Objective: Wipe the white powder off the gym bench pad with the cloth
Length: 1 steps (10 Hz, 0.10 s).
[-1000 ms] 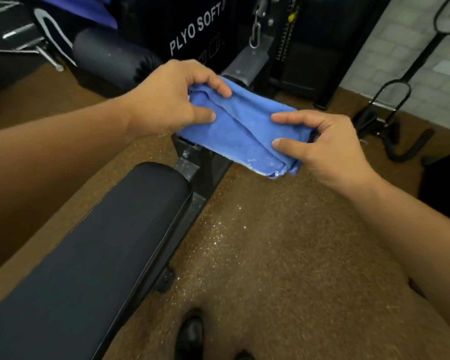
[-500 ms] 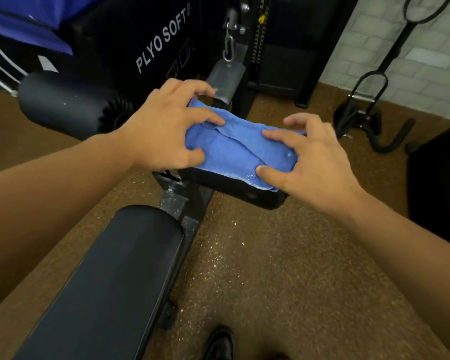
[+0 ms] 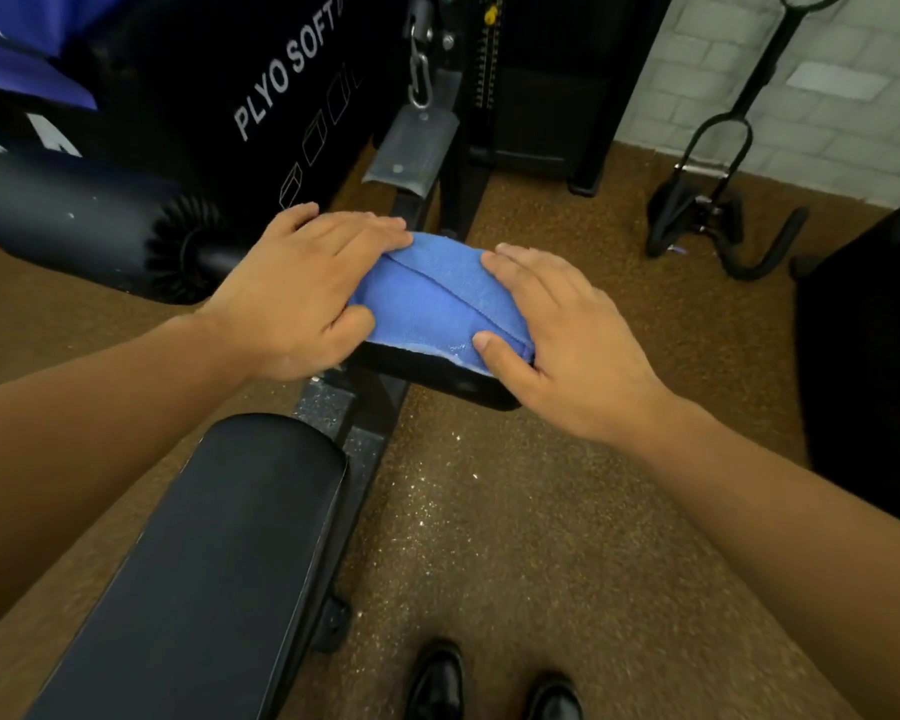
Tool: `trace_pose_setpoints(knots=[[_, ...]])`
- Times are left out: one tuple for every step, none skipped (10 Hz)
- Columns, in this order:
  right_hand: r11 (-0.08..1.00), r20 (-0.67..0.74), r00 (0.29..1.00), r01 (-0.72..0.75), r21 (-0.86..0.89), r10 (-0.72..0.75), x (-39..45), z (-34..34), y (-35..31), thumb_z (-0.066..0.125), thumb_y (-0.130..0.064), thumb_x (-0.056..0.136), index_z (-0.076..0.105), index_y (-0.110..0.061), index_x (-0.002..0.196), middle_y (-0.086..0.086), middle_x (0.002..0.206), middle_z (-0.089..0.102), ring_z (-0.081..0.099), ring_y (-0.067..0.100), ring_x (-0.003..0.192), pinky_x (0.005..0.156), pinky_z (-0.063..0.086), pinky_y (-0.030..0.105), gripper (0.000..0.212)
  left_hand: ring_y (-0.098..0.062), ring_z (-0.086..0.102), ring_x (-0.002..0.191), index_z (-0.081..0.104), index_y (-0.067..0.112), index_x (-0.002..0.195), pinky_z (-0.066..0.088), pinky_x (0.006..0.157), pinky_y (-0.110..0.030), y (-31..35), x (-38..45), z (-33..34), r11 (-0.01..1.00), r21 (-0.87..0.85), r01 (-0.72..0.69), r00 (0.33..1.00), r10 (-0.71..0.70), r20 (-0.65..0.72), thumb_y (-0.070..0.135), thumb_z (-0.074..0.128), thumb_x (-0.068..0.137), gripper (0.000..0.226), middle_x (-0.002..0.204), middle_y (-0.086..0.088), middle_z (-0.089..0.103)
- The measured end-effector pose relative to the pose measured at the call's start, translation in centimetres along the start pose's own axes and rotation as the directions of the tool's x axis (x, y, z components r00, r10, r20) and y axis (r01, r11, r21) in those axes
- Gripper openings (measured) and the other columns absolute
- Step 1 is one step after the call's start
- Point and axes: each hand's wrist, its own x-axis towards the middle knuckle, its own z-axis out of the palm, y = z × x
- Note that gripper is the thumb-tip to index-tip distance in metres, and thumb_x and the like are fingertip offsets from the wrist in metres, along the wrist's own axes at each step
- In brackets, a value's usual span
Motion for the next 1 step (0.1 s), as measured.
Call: trace_pose_setpoints(knots=[[0.984, -0.035, 0.997, -0.065, 0.167, 0.072, -0.04, -1.62, -0.27, 0.036, -0.054, 0.095, 0.025, -0.024, 0.154, -0.003, 0.162, 0.019, 0.015, 0.016, 0.149, 0.118, 0.023, 0.048, 0.066, -0.022, 0.039, 0.138, 0.045, 0.017, 0.142, 0.015, 0.116, -0.049, 2.3, 1.35, -1.46, 0.996, 0.019, 0.09, 0.995, -0.089, -0.047, 0.039, 0.028, 0.076, 0.072, 0.147, -0.004, 0.049]])
